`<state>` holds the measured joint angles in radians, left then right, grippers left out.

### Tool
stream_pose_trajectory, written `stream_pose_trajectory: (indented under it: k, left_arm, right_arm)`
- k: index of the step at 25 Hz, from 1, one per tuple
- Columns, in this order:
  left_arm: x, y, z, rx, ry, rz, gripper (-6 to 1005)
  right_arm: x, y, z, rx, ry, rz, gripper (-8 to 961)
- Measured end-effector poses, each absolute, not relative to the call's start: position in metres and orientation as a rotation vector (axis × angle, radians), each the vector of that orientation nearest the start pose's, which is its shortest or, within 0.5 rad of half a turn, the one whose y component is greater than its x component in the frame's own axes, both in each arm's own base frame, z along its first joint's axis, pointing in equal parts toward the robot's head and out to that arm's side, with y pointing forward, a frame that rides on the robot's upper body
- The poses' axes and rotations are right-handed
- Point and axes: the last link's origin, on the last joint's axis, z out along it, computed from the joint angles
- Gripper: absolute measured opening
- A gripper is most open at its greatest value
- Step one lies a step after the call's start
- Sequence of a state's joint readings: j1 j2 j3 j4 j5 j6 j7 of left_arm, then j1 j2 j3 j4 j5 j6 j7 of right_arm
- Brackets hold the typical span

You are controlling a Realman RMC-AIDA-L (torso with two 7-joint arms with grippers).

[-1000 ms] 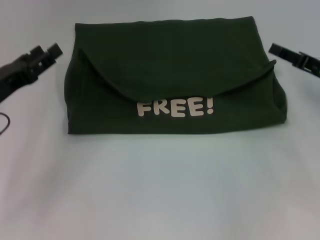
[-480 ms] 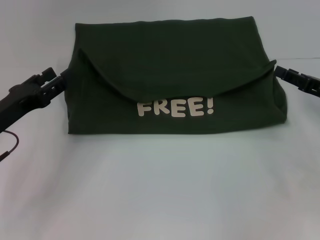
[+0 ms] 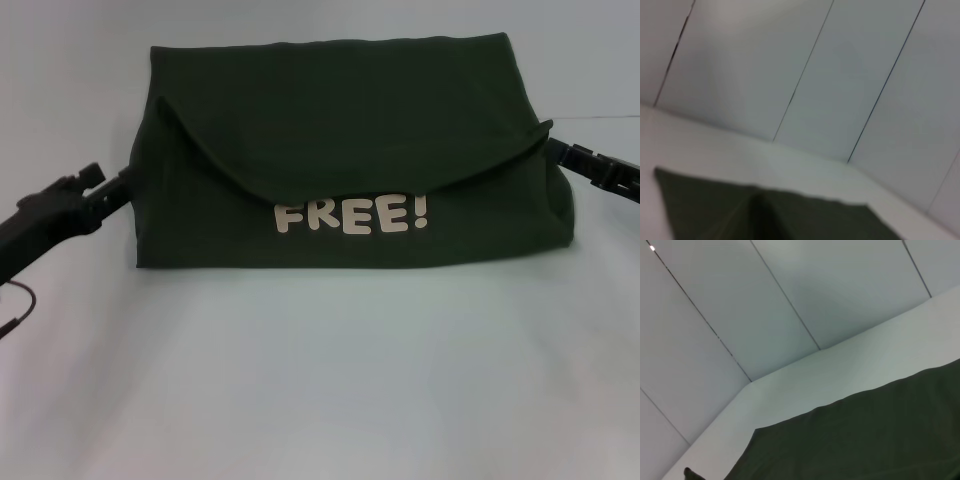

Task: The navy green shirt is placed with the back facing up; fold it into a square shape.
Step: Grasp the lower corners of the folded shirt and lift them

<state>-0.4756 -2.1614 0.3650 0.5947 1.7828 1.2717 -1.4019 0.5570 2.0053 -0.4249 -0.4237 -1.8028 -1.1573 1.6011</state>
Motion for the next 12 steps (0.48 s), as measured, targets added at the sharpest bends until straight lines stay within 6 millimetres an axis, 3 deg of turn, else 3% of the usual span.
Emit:
stream_pose_trajectory:
  k: [12]
  left_arm:
    - [-0.335, 0.338, 0.002, -2.051, -1.014, -0.694, 703]
  right_arm:
    - [0.32, 0.38, 0.054, -1.944, 1.358, 0.97, 583]
